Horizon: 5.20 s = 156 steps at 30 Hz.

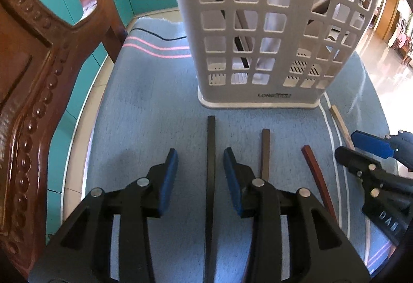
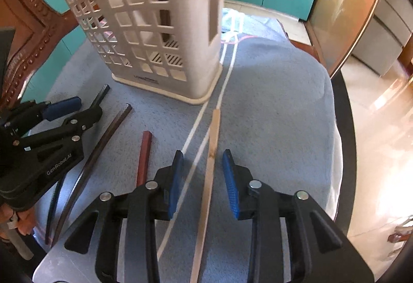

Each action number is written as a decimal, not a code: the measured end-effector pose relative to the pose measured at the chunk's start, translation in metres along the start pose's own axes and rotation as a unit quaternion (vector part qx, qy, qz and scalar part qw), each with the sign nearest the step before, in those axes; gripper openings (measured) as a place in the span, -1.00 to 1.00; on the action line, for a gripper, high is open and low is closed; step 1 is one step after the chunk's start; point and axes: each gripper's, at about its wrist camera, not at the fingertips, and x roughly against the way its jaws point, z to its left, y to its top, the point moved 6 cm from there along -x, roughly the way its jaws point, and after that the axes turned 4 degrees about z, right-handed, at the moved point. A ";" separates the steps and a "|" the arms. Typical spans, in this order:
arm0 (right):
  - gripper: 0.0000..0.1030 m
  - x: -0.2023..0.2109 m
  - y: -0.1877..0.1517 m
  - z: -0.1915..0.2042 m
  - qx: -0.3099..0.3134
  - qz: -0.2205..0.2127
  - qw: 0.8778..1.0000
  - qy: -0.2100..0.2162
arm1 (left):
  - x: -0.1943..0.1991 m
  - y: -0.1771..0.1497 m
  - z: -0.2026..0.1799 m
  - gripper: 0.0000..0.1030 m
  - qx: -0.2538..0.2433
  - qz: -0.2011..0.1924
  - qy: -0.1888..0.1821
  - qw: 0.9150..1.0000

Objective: Organize utensils
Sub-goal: 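Close the left tool on the black chopstick while the right tool grips the pale chopstick, then lift both chopsticks and drop them into the white holder, opening both tools, then lower both open tools back toward the remaining chopsticks, then close the right tool on a dark red chopstick while the left tool grips a brown chopstick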

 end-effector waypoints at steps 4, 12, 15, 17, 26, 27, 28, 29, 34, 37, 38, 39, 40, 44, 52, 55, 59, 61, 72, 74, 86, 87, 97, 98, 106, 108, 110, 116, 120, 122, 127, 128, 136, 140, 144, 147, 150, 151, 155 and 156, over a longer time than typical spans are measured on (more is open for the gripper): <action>-0.60 0.001 -0.002 0.012 0.002 0.002 1.000 0.010 | 0.001 0.003 -0.007 -0.31 -0.008 0.000 0.003 1.000; -0.88 0.015 -0.005 0.016 0.000 -0.003 0.999 0.052 | 0.008 -0.002 -0.018 -0.86 -0.011 0.017 -0.038 0.999; -0.88 0.044 0.001 0.018 0.014 -0.042 0.997 0.059 | 0.024 -0.001 -0.018 -0.86 -0.002 -0.001 -0.056 0.998; -0.88 0.068 0.001 0.019 0.022 -0.072 0.995 0.065 | 0.045 0.001 -0.017 -0.87 -0.002 -0.027 -0.060 0.998; -0.87 0.195 -0.019 0.013 0.053 -0.194 0.969 0.141 | 0.183 0.002 -0.011 -0.87 -0.018 -0.171 -0.099 0.980; -0.87 0.207 -0.019 0.010 0.052 -0.206 0.966 0.148 | 0.202 0.002 -0.006 -0.87 -0.019 -0.189 -0.099 0.977; -0.87 0.217 -0.016 0.007 0.050 -0.216 0.963 0.151 | 0.215 0.004 -0.004 -0.87 -0.017 -0.202 -0.099 0.974; -0.87 0.228 -0.014 0.005 0.046 -0.229 0.960 0.154 | 0.231 0.005 -0.001 -0.87 -0.015 -0.215 -0.101 0.971; -0.87 0.290 0.024 -0.005 0.015 -0.293 0.935 0.200 | 0.304 0.030 0.023 -0.87 -0.001 -0.279 -0.113 0.953; -0.87 0.321 0.055 -0.014 -0.011 -0.340 0.917 0.208 | 0.329 0.055 0.033 -0.87 0.016 -0.305 -0.126 0.944; -0.87 0.327 0.066 -0.017 -0.024 -0.351 0.914 0.201 | 0.336 0.061 0.035 -0.87 0.021 -0.312 -0.129 0.941; -0.87 0.331 0.077 -0.022 -0.040 -0.365 0.911 0.188 | 0.343 0.072 0.039 -0.87 0.033 -0.321 -0.129 0.938; -0.87 0.333 0.083 -0.025 -0.051 -0.375 0.909 0.178 | 0.344 0.077 0.042 -0.87 0.041 -0.326 -0.130 0.936; -0.87 0.328 0.102 -0.035 -0.108 -0.414 0.892 0.148 | 0.342 0.097 0.060 -0.87 0.092 -0.349 -0.135 0.923; -0.87 0.277 0.115 -0.037 -0.133 -0.417 0.893 0.104 | 0.293 0.127 0.063 -0.87 0.121 -0.335 -0.112 0.928; -0.87 0.258 0.116 -0.033 -0.125 -0.398 0.903 0.101 | 0.275 0.133 0.054 -0.87 0.111 -0.321 -0.094 0.936; -0.87 0.249 0.109 -0.023 -0.105 -0.385 0.912 0.088 | 0.259 0.137 0.043 -0.87 0.101 -0.308 -0.078 0.943; -0.87 0.245 0.105 -0.017 -0.092 -0.383 0.916 0.077 | 0.253 0.137 0.038 -0.87 0.092 -0.305 -0.069 0.945; -0.87 0.234 0.088 0.006 -0.046 -0.376 0.924 0.059 | 0.229 0.134 0.022 -0.86 0.057 -0.291 -0.031 0.955; -0.87 0.233 0.087 0.008 -0.042 -0.372 0.925 0.057 | 0.225 0.133 0.019 -0.86 0.051 -0.288 -0.025 0.956; -0.49 0.248 0.073 0.007 -0.031 -0.391 0.918 0.060 | 0.217 0.124 0.018 -0.82 0.036 -0.286 -0.016 0.957; -0.47 0.252 0.068 0.007 -0.027 -0.396 0.915 0.067 | 0.217 0.123 0.018 -0.82 0.036 -0.288 -0.016 0.957; -0.11 0.146 0.004 0.033 0.078 -0.179 0.974 0.114 | 0.190 0.065 0.010 -0.52 -0.019 -0.275 0.009 0.961; -0.11 0.119 -0.002 0.033 0.073 -0.127 0.984 0.102 | 0.182 0.057 0.009 -0.46 -0.025 -0.263 0.008 0.964; -0.28 0.026 -0.027 0.041 0.046 0.041 0.996 0.062 | 0.117 0.018 0.005 -0.36 -0.058 -0.149 0.038 0.986; -0.48 0.020 -0.029 0.043 0.049 0.047 0.996 0.060 | 0.110 0.013 0.008 -0.28 -0.054 -0.133 0.035 0.989; -0.71 0.018 -0.030 0.044 0.057 0.046 0.996 0.050 | 0.103 0.010 0.008 -0.23 -0.049 -0.117 0.029 0.991; -0.88 0.017 -0.024 0.024 0.016 0.030 0.998 0.053 | 0.097 0.003 0.004 -0.16 -0.054 -0.103 0.021 0.993; -0.88 0.023 -0.015 -0.006 -0.040 0.012 0.998 0.052 | 0.083 -0.004 -0.007 -0.14 -0.059 -0.077 -0.001 0.995; -0.88 0.020 -0.015 -0.012 -0.049 0.021 0.997 0.058 | 0.076 -0.008 -0.012 -0.11 -0.060 -0.061 -0.017 0.996; -0.87 0.017 -0.016 -0.017 -0.050 0.020 0.997 0.049 | 0.055 -0.014 -0.024 -0.11 -0.056 -0.022 -0.052 0.997; -0.87 0.019 -0.016 -0.018 -0.052 0.017 0.997 0.049 | 0.054 -0.014 -0.025 -0.11 -0.056 -0.021 -0.051 0.997; -0.86 0.028 -0.012 -0.019 -0.054 0.010 0.998 0.036 | 0.049 -0.015 -0.037 -0.11 -0.062 -0.017 -0.044 0.997; -0.80 0.027 -0.011 -0.025 -0.060 0.010 0.998 0.027 | 0.033 -0.012 -0.040 -0.15 -0.068 -0.007 -0.040 0.997; -0.72 0.021 -0.005 -0.029 -0.060 0.008 0.998 0.027 | 0.024 -0.012 -0.045 -0.20 -0.070 0.005 -0.042 0.997; -0.69 0.020 -0.004 -0.029 -0.055 0.007 0.998 0.026 | 0.020 -0.012 -0.047 -0.20 -0.071 0.011 -0.048 0.996; -0.65 0.020 -0.005 -0.027 -0.054 0.007 0.998 0.024 | 0.018 -0.015 -0.046 -0.19 -0.068 0.016 -0.052 0.996; -0.63 0.022 -0.007 -0.026 -0.055 0.007 0.998 0.024 | 0.018 -0.016 -0.045 -0.20 -0.068 0.016 -0.053 0.996; -0.57 0.025 -0.009 -0.022 -0.053 0.007 0.998 0.022 | 0.017 -0.017 -0.040 -0.71 -0.055 0.024 -0.071 0.996; -0.57 0.026 -0.009 -0.020 -0.052 0.007 0.998 0.023 | 0.017 -0.017 -0.037 -0.80 -0.050 0.027 -0.076 0.996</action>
